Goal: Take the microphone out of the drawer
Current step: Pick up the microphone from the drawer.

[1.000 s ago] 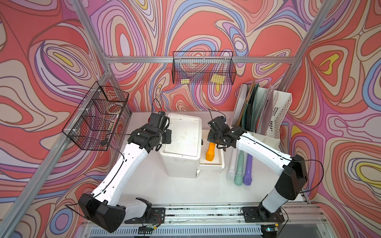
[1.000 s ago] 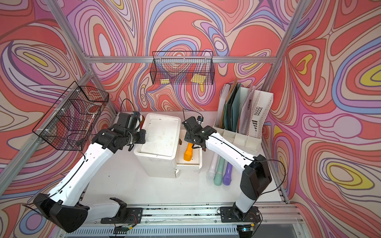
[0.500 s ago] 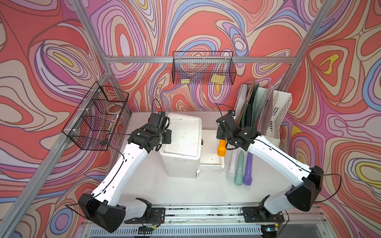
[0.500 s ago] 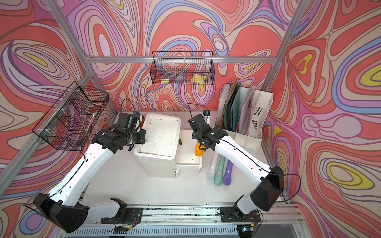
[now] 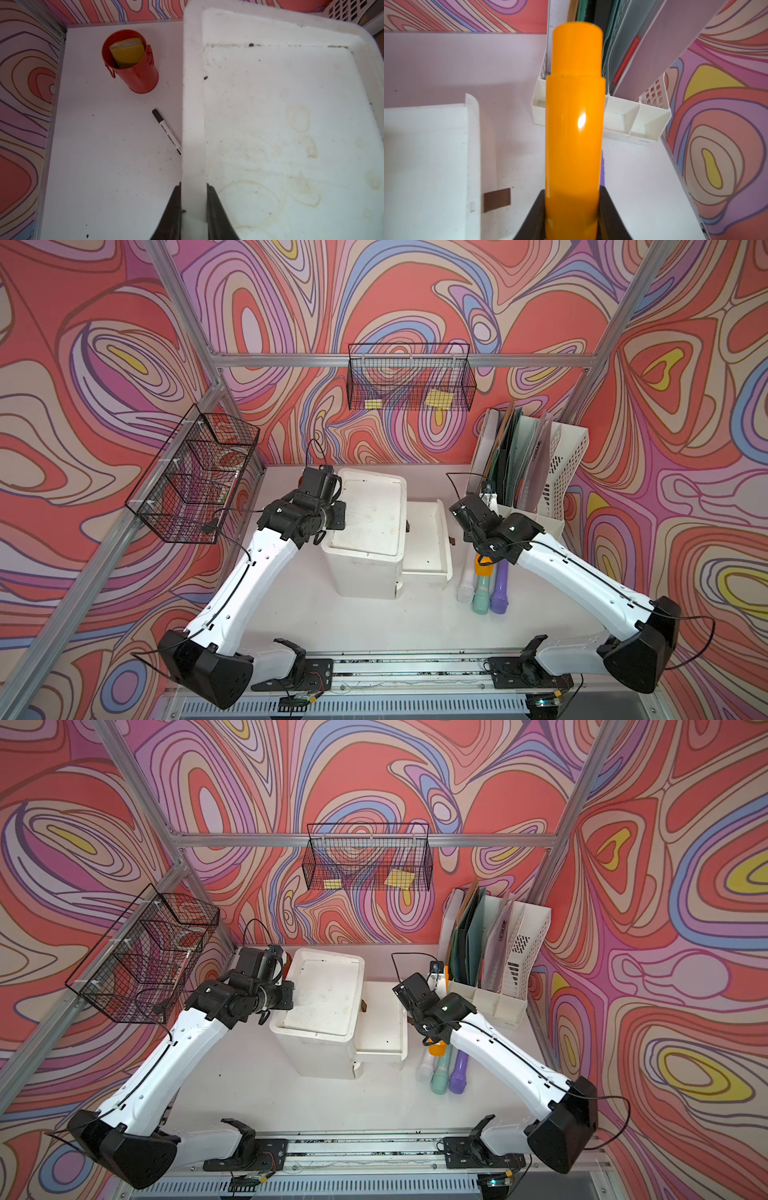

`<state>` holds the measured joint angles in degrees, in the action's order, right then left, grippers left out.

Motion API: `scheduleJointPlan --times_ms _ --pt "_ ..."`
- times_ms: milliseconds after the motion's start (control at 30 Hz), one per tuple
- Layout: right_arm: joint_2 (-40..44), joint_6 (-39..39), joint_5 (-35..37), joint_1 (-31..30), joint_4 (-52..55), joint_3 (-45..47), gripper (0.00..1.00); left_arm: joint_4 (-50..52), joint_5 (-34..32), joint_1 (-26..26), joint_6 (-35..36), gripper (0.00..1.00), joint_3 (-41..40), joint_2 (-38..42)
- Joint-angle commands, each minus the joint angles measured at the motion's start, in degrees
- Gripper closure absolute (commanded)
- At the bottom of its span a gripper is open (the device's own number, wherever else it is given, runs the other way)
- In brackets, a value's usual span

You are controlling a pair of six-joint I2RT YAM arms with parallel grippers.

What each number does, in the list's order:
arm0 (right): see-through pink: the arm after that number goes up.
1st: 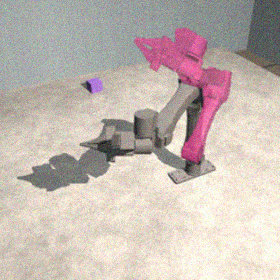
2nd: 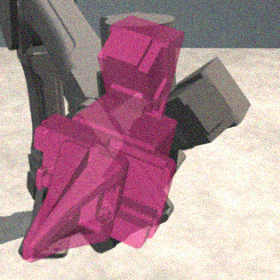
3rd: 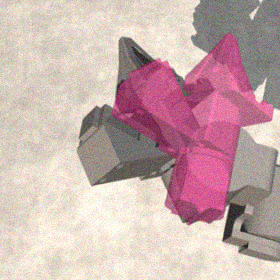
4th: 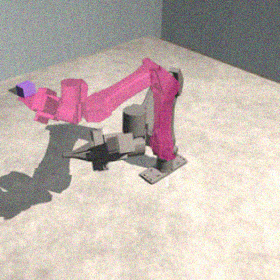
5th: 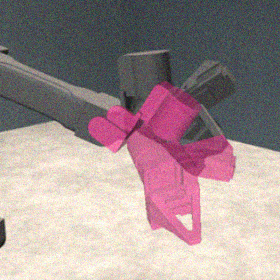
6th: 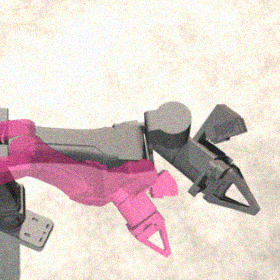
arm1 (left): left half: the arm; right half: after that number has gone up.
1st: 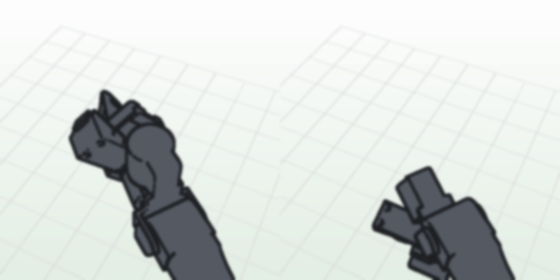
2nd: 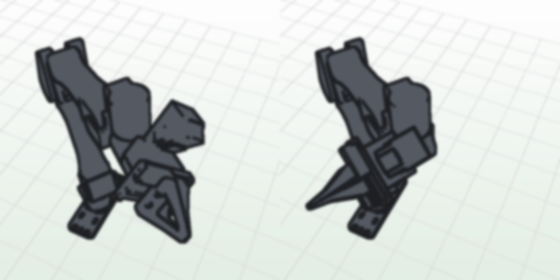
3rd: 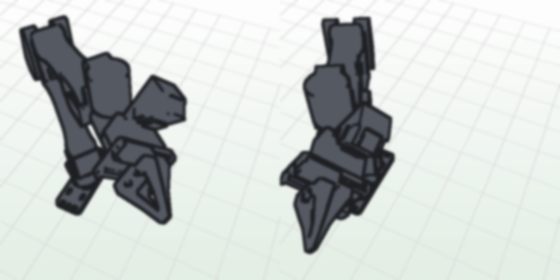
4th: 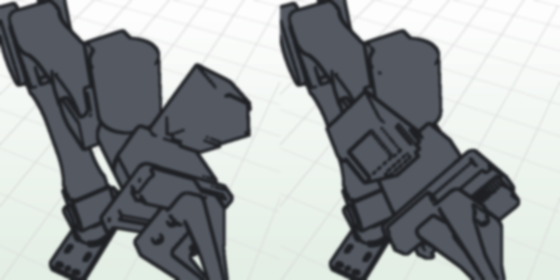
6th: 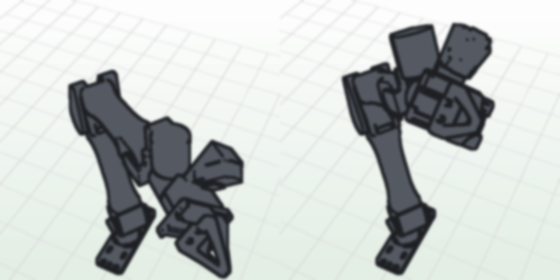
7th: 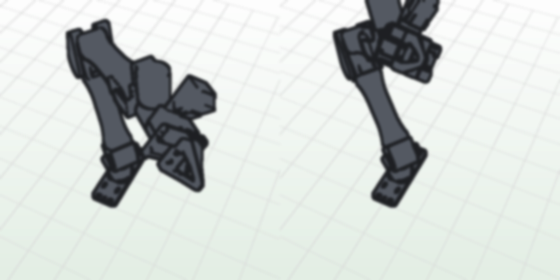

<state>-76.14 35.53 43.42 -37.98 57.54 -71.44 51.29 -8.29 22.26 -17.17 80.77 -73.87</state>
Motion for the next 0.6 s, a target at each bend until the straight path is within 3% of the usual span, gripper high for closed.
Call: scheduleJointPlan --times_ms 0,300,567 --pt "3.4 2.0 2.8 2.1 3.8 4.3 0.95 6.0 0.7 0.1 1.5 1.0 -1.0 0.5" --pt "13.5 -3.9 -10.8 18.9 -3.2 17.2 0.94 5.8 0.7 0.1 1.7 1.0 -1.1 0.5" --pt "7.0 -8.9 -24.3 32.2 -6.5 18.0 0.94 5.8 0.7 0.1 1.7 1.0 -1.1 0.5"
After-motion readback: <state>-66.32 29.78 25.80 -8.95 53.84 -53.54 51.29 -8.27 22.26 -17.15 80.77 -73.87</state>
